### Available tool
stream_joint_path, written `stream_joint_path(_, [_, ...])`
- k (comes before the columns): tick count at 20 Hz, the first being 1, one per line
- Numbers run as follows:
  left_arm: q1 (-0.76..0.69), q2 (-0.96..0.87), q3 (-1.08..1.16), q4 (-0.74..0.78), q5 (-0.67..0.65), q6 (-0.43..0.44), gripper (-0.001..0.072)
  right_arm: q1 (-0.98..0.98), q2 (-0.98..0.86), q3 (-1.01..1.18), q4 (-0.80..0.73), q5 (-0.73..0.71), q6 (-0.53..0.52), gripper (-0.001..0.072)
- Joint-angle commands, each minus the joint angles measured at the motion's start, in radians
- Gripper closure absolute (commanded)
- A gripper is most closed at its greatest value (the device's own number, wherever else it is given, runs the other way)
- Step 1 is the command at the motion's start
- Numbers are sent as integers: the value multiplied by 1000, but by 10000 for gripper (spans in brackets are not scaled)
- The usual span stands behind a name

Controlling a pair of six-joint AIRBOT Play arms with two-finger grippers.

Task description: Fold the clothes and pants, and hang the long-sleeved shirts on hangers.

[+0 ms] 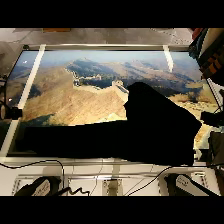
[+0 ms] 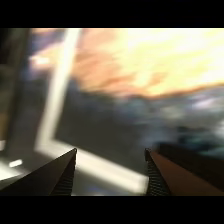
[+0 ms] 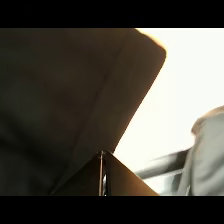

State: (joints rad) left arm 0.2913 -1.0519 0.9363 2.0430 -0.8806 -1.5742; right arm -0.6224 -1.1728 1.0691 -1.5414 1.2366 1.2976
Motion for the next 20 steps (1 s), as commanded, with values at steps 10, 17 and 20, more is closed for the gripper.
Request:
stream_joint_path(10, [-426, -177, 6, -918, 355, 180, 215, -57, -17, 2, 715, -110, -342, 214])
stream_joint_path(17, [-774, -477, 198, -1081, 380, 175, 180, 252, -17, 2, 576, -311, -342, 216])
stream_joint_path(20, [-808, -656, 425, -1184, 257, 177, 129, 255, -17, 2, 563, -311, -342, 216])
